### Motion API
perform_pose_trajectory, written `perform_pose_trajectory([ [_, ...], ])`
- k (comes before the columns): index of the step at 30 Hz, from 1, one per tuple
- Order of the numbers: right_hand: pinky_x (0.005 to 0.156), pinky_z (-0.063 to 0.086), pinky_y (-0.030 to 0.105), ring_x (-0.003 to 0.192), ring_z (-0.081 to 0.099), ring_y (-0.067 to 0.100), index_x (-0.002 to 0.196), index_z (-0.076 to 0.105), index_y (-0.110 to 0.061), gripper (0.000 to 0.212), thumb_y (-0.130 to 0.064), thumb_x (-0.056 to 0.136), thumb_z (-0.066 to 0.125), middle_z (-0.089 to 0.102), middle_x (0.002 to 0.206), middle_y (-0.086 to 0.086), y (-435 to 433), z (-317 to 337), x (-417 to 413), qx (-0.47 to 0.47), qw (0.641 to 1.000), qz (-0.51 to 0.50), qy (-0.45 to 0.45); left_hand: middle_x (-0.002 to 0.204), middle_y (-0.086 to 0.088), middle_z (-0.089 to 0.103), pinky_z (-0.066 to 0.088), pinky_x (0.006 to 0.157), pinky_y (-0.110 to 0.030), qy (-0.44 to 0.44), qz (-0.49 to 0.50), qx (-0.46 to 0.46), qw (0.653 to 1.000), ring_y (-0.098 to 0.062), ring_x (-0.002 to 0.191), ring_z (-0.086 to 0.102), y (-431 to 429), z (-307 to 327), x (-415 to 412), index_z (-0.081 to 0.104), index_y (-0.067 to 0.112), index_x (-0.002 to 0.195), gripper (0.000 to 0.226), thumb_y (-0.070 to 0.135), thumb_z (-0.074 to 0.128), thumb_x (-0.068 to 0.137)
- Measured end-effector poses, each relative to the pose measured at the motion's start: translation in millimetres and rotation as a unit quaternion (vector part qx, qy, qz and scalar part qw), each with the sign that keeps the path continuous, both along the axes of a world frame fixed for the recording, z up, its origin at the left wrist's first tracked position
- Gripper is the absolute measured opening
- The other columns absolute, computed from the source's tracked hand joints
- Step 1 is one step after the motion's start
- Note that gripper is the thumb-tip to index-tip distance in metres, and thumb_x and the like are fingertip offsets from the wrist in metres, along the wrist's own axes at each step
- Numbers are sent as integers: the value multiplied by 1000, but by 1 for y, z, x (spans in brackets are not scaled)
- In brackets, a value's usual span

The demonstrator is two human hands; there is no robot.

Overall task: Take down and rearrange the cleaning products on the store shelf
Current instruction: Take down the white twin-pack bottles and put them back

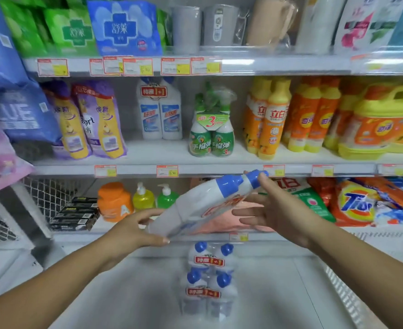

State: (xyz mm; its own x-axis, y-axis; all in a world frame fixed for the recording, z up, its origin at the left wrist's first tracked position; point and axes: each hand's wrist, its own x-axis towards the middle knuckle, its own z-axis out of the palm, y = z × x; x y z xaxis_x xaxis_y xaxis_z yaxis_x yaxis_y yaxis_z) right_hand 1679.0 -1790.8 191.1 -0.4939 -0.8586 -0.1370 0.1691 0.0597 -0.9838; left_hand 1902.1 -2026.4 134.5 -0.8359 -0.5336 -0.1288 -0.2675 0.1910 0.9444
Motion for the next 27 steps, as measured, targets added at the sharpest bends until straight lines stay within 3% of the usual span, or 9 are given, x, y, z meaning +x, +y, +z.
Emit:
perform_pose_trajectory([
  [3, 95, 55, 47, 111, 65, 43, 127, 59, -13, 57, -49, 83, 67, 68, 122, 18, 7, -7, -2, 9, 999, -33, -17, 113, -4, 61, 50, 90, -29, -20, -13, -16, 1000, -20, 103, 65, 0, -6, -3, 68, 53, 105, 87, 47, 96, 23],
  [6, 82, 60, 41, 105, 65, 43, 122, 57, 1, 43, -17, 85, 70, 65, 116, 23, 13, -9, -4, -21, 996, -26, -79, 115, -5, 56, 54, 84, -29, -32, -33, -47, 998, -23, 99, 64, 7, -11, -8, 66, 53, 102, 74, 33, 94, 37],
  [9, 60, 57, 33, 90, 53, 33, 107, 63, -7, 41, 1, 66, 62, 52, 101, 17, 19, -9, -6, -26, 995, -23, -96, 124, 3, 44, 54, 75, -17, -49, -49, -89, 994, -11, 105, 59, 16, -18, -11, 59, 52, 115, 83, 22, 96, 47],
  [11, 60, 55, 33, 82, 58, 29, 101, 66, -11, 43, 5, 62, 55, 58, 99, 17, 21, -6, -6, -30, 995, 1, -93, 128, 12, 34, 54, 80, -16, -51, -57, -112, 991, 0, 112, 50, 23, -21, -13, 50, 48, 128, 94, 20, 98, 51],
  [14, 69, 54, 38, 86, 58, 31, 96, 71, -15, 46, 9, 61, 54, 62, 104, 18, 25, -3, -8, -40, 995, 30, -90, 132, 16, 27, 53, 95, -25, -45, -50, -131, 989, 5, 118, 44, 27, -23, -16, 41, 45, 138, 109, 22, 99, 48],
  [18, 81, 56, 42, 98, 63, 33, 108, 73, -18, 58, 15, 64, 53, 68, 114, 17, 30, 2, -8, -46, 994, 57, -84, 133, 18, 28, 53, 94, -25, -44, -60, -151, 986, 6, 120, 43, 26, -21, -17, 37, 44, 141, 110, 21, 97, 52],
  [21, 81, 59, 41, 112, 63, 37, 129, 63, -17, 67, 23, 80, 41, 66, 128, 14, 32, 4, -7, -46, 992, 66, -99, 136, 18, 28, 53, 92, -21, -45, -66, -150, 985, 6, 121, 42, 26, -20, -16, 38, 42, 142, 108, 20, 97, 54],
  [25, 62, 60, 33, 89, 72, 28, 136, 56, -12, 67, 20, 82, 34, 62, 131, 20, 35, 10, -4, -61, 986, 77, -136, 139, 18, 35, 53, 88, -19, -41, -69, -110, 991, 8, 118, 46, 28, -17, -13, 47, 37, 141, 99, 19, 96, 57],
  [27, 64, 60, 33, 88, 72, 29, 138, 54, -12, 67, 19, 82, 37, 60, 132, 25, 38, 12, -7, -56, 984, 80, -147, 138, 19, 45, 53, 81, -16, -31, -80, -73, 994, 7, 111, 55, 30, -14, -11, 55, 37, 135, 88, 17, 94, 59],
])
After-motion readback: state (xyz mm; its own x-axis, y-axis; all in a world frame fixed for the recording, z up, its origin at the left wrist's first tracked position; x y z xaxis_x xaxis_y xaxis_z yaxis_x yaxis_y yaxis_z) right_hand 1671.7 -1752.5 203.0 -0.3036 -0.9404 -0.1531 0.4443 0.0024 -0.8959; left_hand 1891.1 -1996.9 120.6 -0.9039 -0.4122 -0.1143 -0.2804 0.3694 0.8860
